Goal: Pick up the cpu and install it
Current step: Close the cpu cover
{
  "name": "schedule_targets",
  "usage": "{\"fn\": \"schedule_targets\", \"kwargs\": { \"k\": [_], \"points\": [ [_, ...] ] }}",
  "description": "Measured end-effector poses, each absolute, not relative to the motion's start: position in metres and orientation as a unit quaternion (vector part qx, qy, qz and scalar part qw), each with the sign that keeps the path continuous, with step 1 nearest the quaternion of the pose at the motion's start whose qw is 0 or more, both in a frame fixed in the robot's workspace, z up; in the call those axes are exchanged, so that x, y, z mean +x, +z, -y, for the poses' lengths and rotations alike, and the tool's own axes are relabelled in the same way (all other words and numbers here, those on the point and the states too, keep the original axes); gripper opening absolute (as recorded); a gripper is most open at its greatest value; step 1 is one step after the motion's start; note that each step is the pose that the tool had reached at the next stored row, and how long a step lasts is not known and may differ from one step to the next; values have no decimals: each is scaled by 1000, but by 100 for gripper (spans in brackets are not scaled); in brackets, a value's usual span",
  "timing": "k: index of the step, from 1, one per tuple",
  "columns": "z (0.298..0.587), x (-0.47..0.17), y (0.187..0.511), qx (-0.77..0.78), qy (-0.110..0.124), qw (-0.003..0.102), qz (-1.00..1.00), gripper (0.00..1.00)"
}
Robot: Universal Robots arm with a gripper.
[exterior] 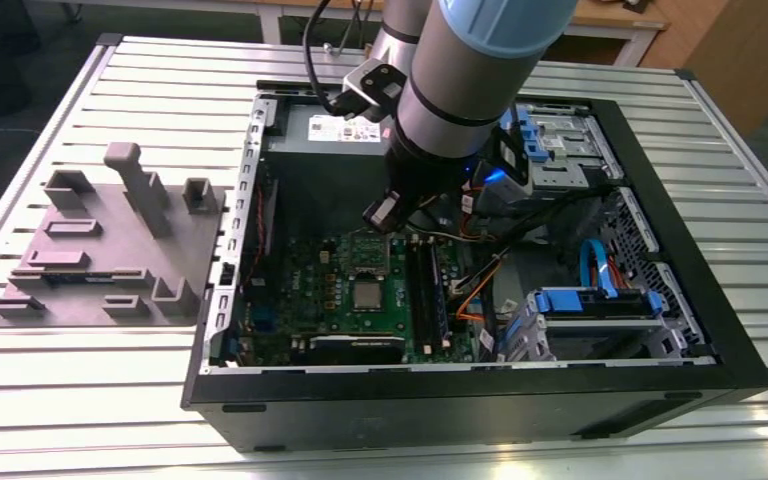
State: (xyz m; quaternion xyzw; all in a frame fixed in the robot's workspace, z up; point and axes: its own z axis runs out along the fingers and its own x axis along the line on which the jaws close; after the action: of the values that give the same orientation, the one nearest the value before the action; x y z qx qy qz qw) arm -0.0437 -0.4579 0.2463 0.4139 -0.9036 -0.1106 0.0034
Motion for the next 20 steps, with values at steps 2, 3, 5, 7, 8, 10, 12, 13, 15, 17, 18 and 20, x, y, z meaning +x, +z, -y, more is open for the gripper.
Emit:
{"fn": "schedule_targets", "kwargs": {
  "k": [2, 3, 5, 7, 8, 10, 12, 13, 15, 17, 18, 20],
  "points": [
    [458, -44, 246, 415, -111, 4, 903, 10],
    [459, -44, 246, 416, -111, 4, 903, 10],
    [460, -44, 246, 418, -111, 4, 902, 10],
    [461, -44, 246, 420, -111, 4, 901, 10],
    [462, -44, 246, 421, -111, 4, 900, 10],
    [464, -44, 246, 423, -111, 4, 900, 10],
    [465, -44, 246, 424, -111, 5, 899, 10],
    [466, -44, 246, 424, -111, 5, 899, 10],
    [467, -44, 246, 425, -111, 5, 898, 10],
    [468, -44, 246, 425, -111, 5, 898, 10],
    [468, -44, 246, 425, -111, 5, 898, 10],
    [469, -44, 246, 426, -111, 5, 898, 10]
  ]
}}
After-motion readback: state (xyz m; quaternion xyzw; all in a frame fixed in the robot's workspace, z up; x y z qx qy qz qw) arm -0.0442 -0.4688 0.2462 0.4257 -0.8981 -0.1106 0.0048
